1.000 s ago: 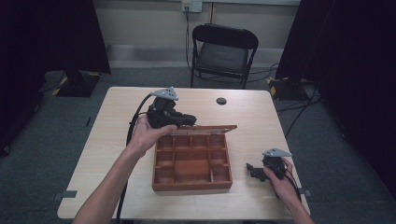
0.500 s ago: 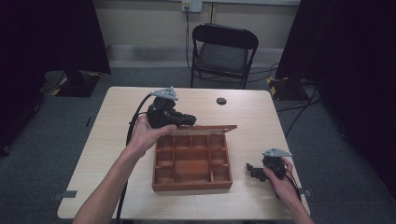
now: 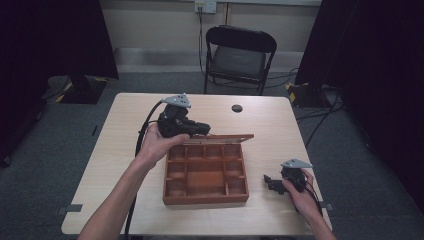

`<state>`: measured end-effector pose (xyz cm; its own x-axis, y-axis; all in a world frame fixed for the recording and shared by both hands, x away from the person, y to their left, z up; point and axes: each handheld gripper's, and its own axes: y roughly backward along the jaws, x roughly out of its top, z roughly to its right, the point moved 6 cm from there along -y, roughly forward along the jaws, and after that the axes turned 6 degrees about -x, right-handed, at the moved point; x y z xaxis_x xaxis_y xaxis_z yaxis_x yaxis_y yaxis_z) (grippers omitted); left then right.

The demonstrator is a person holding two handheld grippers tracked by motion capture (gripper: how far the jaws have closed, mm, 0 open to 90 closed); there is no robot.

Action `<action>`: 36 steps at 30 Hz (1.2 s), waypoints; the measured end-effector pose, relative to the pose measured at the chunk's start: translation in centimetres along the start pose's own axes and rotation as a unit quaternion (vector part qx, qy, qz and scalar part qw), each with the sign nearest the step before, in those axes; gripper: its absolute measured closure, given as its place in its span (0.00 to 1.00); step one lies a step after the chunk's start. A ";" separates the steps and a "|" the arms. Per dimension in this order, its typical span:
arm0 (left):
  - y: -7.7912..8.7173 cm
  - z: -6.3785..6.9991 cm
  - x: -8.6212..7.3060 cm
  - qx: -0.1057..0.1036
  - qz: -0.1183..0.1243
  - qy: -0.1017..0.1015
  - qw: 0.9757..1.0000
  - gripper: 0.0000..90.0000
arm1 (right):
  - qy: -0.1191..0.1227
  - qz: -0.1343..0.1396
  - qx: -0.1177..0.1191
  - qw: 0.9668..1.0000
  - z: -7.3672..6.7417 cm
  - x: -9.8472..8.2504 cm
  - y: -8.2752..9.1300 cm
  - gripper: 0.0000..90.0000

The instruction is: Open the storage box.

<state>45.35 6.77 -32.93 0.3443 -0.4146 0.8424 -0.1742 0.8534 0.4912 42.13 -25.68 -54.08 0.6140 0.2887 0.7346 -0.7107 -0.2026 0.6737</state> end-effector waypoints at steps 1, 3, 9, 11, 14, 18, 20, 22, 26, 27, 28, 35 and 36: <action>0.0 0.0 0.0 0.000 0.000 0.000 1.000 0.94 | 0.000 0.000 0.000 1.000 0.0 0.0 0.0 0.15; 0.0 0.0 0.0 -0.001 0.000 0.000 1.000 0.94 | 0.000 0.000 0.000 1.000 0.0 0.0 0.0 0.15; 0.0 0.0 0.0 -0.001 0.000 0.001 1.000 0.94 | 0.000 0.000 0.000 1.000 0.0 0.0 0.0 0.15; 0.0 0.0 0.0 -0.001 0.000 0.000 1.000 0.94 | 0.000 0.000 0.000 1.000 0.0 0.0 0.0 0.15; 0.0 0.0 0.0 -0.001 0.001 0.001 1.000 0.94 | 0.000 0.000 0.000 1.000 0.0 0.0 0.0 0.15; 0.0 0.0 0.0 0.000 0.000 0.001 1.000 0.94 | 0.000 0.000 0.000 1.000 0.0 0.0 0.0 0.15; 0.0 0.0 0.0 0.000 0.000 0.001 1.000 0.94 | 0.000 0.000 0.000 1.000 0.0 0.0 0.0 0.15; 0.0 0.0 0.0 -0.001 0.002 0.001 1.000 0.94 | 0.000 0.000 0.000 1.000 0.0 0.0 0.0 0.15; 0.0 0.0 0.0 0.000 0.000 0.001 1.000 0.94 | 0.000 0.000 0.000 1.000 0.0 0.0 0.0 0.15; 0.0 0.0 0.0 0.000 0.000 0.000 1.000 0.94 | 0.000 0.000 0.000 1.000 0.0 0.0 0.0 0.15; 0.0 0.0 0.0 -0.001 0.000 0.001 1.000 0.94 | 0.000 0.000 0.000 1.000 0.0 0.0 0.0 0.15; 0.0 0.0 0.0 -0.003 0.003 0.002 1.000 0.94 | 0.000 0.000 0.000 1.000 0.0 0.0 0.0 0.15; 0.0 0.0 0.0 -0.002 0.003 0.003 1.000 0.94 | 0.000 0.000 0.000 1.000 0.0 0.0 0.0 0.15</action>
<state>45.39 6.78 -32.93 0.3484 -0.4081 0.8439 -0.1717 0.8573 0.4854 42.13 -25.68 -54.08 0.6141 0.2886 0.7345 -0.7107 -0.2026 0.6737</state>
